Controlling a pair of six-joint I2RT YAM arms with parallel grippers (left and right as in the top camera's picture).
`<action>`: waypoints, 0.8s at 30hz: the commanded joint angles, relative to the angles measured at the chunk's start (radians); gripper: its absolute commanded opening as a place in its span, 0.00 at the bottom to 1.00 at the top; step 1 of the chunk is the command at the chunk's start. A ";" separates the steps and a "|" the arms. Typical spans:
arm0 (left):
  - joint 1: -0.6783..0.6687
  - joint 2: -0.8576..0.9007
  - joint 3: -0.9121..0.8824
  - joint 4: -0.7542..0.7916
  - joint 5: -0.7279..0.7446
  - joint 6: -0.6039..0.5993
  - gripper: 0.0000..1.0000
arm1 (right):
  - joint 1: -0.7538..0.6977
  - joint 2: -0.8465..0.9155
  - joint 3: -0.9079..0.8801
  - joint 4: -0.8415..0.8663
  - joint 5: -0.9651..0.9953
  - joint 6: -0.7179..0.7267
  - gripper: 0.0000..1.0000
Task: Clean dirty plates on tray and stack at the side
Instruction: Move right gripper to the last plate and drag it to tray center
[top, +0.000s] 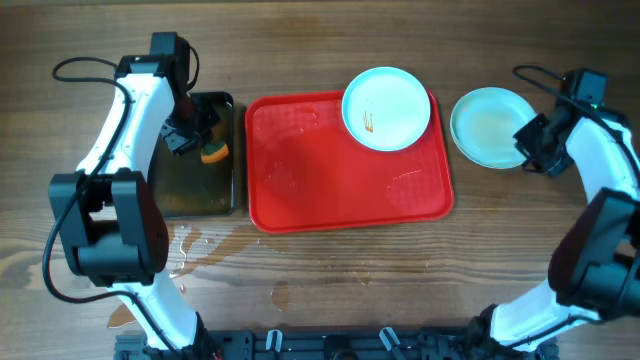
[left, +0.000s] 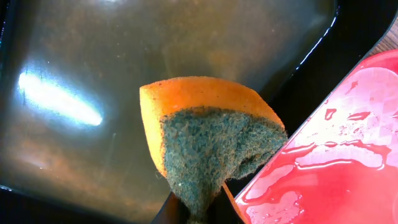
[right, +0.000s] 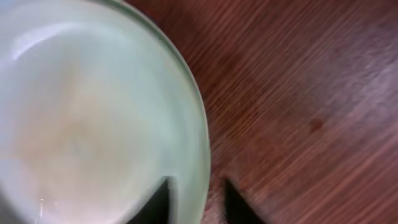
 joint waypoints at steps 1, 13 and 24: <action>0.000 -0.031 0.011 0.002 0.012 0.011 0.04 | 0.002 0.023 -0.002 0.009 -0.065 -0.022 0.62; 0.000 -0.031 0.011 0.002 0.011 0.011 0.04 | 0.362 -0.033 0.105 0.093 -0.225 -0.044 0.65; 0.000 -0.031 0.011 0.002 0.011 0.012 0.04 | 0.483 0.121 0.105 0.104 -0.077 0.000 0.39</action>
